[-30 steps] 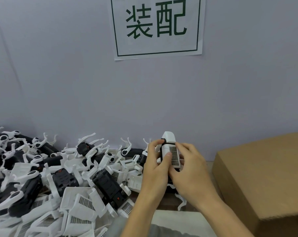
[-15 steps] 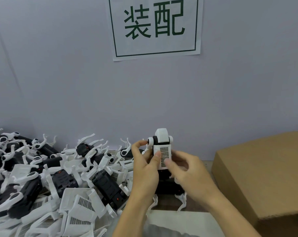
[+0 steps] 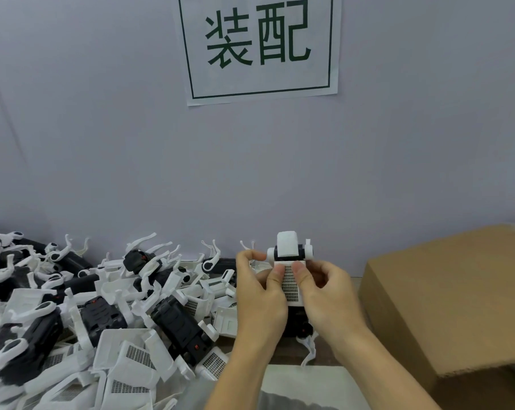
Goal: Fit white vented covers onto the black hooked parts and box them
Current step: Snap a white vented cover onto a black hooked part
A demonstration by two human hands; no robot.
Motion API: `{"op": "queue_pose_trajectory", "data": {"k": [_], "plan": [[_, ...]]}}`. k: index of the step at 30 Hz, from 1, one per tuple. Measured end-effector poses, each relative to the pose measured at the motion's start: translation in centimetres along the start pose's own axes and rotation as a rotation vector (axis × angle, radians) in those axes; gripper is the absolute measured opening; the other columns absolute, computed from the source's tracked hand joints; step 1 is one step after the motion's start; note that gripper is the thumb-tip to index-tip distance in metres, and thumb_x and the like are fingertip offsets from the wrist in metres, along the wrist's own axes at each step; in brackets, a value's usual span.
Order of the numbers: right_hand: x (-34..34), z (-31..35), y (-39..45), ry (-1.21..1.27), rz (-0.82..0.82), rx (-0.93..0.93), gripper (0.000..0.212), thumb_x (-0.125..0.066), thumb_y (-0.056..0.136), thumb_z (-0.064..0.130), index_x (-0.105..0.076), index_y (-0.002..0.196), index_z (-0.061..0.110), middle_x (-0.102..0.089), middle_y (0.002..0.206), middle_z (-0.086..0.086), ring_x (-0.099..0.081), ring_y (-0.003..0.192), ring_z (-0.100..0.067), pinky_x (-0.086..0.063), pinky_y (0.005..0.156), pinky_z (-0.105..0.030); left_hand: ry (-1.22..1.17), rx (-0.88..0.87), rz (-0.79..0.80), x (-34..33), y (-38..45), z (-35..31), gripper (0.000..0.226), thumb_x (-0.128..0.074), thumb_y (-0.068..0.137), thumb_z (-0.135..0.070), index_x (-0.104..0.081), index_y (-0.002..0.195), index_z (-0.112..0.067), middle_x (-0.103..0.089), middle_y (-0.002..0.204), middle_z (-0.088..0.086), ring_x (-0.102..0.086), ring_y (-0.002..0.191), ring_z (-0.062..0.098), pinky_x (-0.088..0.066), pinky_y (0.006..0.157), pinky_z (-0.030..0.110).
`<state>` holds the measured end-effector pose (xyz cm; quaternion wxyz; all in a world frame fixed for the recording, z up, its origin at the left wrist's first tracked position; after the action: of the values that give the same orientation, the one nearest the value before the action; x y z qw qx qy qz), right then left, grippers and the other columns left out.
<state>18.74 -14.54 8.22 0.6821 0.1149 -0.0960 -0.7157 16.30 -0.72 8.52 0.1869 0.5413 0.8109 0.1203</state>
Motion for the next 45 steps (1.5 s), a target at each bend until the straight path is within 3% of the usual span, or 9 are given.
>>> {"op": "queue_pose_trajectory", "data": {"k": [6,9,15,20,24,29,37,39,45], "plan": [[0.2,0.2,0.0,0.072,-0.021,-0.008,0.021,-0.064,0.094,0.034,-0.073,0.096,0.015,-0.077,0.082,0.001,-0.074,0.077,-0.01,-0.06,0.073,-0.032,0.044,-0.032,-0.045,0.3,-0.3,-0.9,0.021,-0.065,0.097,-0.018,-0.045,0.093,-0.022,-0.066,0.055,0.002,-0.055,0.048,0.014,-0.042,0.044,0.023],[0.5,0.3,0.1,0.157,-0.003,-0.027,0.028,-0.062,0.094,0.038,-0.075,0.092,0.013,-0.078,0.082,0.001,-0.075,0.078,-0.014,-0.061,0.076,-0.037,0.046,0.049,0.014,-0.3,-0.2,-0.9,0.027,-0.07,0.092,-0.032,-0.047,0.101,-0.02,-0.076,0.07,0.001,-0.072,0.064,0.01,-0.052,0.055,0.021],[0.6,0.0,0.5,0.212,0.07,-0.056,0.024,-0.061,0.097,0.032,-0.077,0.101,0.016,-0.078,0.092,-0.004,-0.075,0.09,-0.02,-0.059,0.085,-0.043,0.145,0.144,0.167,-1.6,-0.4,0.3,0.027,-0.064,0.096,-0.037,-0.073,0.097,-0.011,-0.078,0.086,0.006,-0.075,0.084,0.021,-0.059,0.083,0.048],[-0.1,-0.4,0.3,0.11,0.218,-0.093,0.02,-0.065,0.095,0.015,-0.074,0.113,0.017,-0.078,0.097,0.003,-0.074,0.094,-0.013,-0.057,0.088,-0.032,0.162,0.216,0.125,-0.4,0.0,1.3,0.035,-0.058,0.1,-0.036,-0.078,0.083,-0.012,-0.076,0.075,0.004,-0.073,0.071,0.014,-0.053,0.06,0.022],[0.1,0.0,0.2,-0.043,0.119,-0.012,0.025,-0.064,0.095,0.005,-0.072,0.105,0.026,-0.077,0.088,0.009,-0.071,0.08,0.002,-0.052,0.066,-0.011,0.284,0.181,0.105,-0.2,0.1,1.8,0.028,-0.058,0.1,-0.032,-0.074,0.082,-0.018,-0.073,0.071,-0.002,-0.067,0.065,0.006,-0.045,0.055,0.015],[0.1,-0.1,0.4,0.02,0.162,-0.045,0.022,-0.06,0.098,0.011,-0.072,0.112,0.024,-0.077,0.097,0.004,-0.073,0.089,-0.007,-0.056,0.071,-0.018,0.173,0.157,0.076,-0.4,0.0,1.6,0.023,-0.066,0.094,-0.037,-0.076,0.084,-0.018,-0.077,0.078,0.001,-0.074,0.077,0.016,-0.058,0.073,0.032],[1.3,-0.3,1.0,0.158,0.114,-0.068,0.025,-0.061,0.097,0.029,-0.077,0.097,0.011,-0.078,0.088,-0.007,-0.076,0.084,-0.023,-0.061,0.075,-0.039,0.078,0.167,0.173,-2.1,-0.5,1.0,0.033,-0.059,0.098,-0.038,-0.077,0.089,-0.013,-0.078,0.084,0.004,-0.075,0.082,0.019,-0.058,0.072,0.031],[1.1,-0.4,0.9,0.136,0.146,-0.074,0.025,-0.06,0.098,0.028,-0.076,0.098,0.01,-0.078,0.089,-0.007,-0.076,0.084,-0.022,-0.061,0.074,-0.036,0.102,0.203,0.165,-1.8,-0.5,1.4,0.04,-0.057,0.098,-0.041,-0.079,0.081,-0.012,-0.078,0.083,0.006,-0.075,0.085,0.025,-0.059,0.079,0.04],[0.9,-1.0,0.5,0.037,0.097,-0.072,0.025,-0.059,0.099,0.027,-0.077,0.087,0.014,-0.078,0.079,0.0,-0.075,0.075,-0.014,-0.056,0.059,-0.02,0.255,0.164,0.123,-1.0,-0.3,1.4,0.039,-0.06,0.097,-0.04,-0.078,0.072,-0.015,-0.076,0.071,-0.002,-0.074,0.072,0.018,-0.058,0.065,0.029]]}}
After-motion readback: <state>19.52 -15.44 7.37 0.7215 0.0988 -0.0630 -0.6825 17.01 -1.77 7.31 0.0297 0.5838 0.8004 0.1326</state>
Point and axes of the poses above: each hand's wrist, its own y-axis towards the middle knuckle, its own x-axis out of the back of the hand, z = x × y, the point moved 9 cm from there along y, towards the middle knuckle
